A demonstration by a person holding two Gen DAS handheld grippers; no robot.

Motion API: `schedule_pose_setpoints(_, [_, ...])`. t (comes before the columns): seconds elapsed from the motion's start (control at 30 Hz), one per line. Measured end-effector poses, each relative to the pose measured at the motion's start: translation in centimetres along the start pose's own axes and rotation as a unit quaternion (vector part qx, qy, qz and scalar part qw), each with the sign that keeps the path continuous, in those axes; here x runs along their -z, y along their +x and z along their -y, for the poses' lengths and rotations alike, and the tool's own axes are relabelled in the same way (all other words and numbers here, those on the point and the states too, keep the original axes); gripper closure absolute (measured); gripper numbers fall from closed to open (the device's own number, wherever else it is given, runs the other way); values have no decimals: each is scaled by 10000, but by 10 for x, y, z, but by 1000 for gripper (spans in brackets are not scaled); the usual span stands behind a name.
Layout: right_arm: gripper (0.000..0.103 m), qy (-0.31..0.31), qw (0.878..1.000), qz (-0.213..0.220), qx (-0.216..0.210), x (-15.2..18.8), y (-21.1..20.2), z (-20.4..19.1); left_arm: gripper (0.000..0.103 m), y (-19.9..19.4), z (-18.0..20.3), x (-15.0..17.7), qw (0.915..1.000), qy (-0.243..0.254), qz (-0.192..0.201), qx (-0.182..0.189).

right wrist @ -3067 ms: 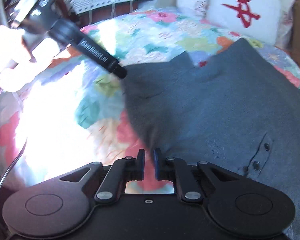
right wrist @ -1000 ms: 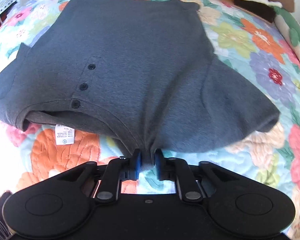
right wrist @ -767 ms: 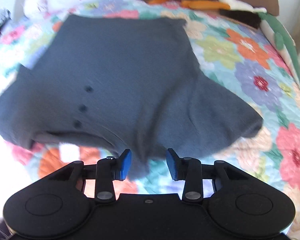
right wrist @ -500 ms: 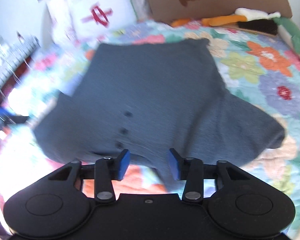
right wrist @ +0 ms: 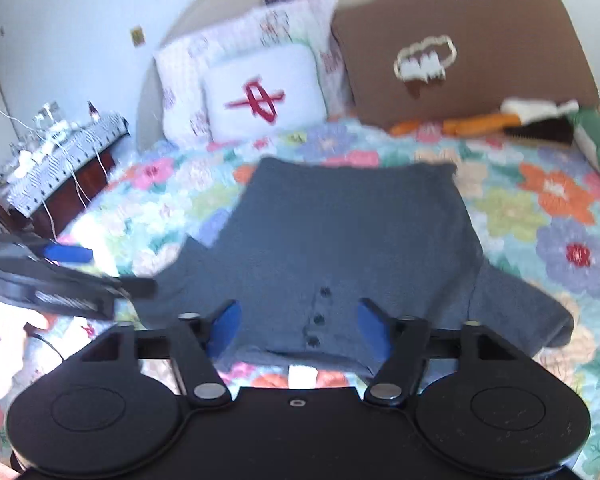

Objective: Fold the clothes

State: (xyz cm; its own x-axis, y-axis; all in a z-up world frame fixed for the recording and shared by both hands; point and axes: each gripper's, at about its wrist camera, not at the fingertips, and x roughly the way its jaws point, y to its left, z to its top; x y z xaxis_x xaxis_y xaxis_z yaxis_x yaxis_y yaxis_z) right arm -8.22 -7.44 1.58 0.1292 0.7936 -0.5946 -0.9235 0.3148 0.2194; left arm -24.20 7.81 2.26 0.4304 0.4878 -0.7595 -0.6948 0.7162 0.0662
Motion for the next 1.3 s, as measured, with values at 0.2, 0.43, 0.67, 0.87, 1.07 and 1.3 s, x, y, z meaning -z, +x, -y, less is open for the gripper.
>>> schedule_pose_setpoints(0.2, [14, -463, 9986, 103, 235, 20, -11, -15, 0, 1, 9, 10, 9994, -292, -46, 163])
schedule_pose_setpoints(0.43, [14, 164, 9981, 272, 532, 27, -7, 6, 0, 5, 13, 14, 9987, -475, -156, 125])
schedule_pose_setpoints(0.67, [13, 281, 9966, 130, 761, 37, -2, 13, 0, 10, 24, 14, 9989, -381, -212, 158])
schedule_pose_setpoints(0.87, [13, -151, 9924, -104, 1217, 40, 10, 4, 0, 8, 27, 13, 9990, -340, -207, 182])
schedule_pose_setpoints(1.07, [13, -227, 9928, -133, 1168, 40, 11, 1, 0, 8, 24, 14, 9986, -464, -179, 181])
schedule_pose_setpoints(1.3, [13, -94, 9931, -87, 1163, 40, 10, 2, 0, 10, 22, 14, 9986, -453, -206, 178])
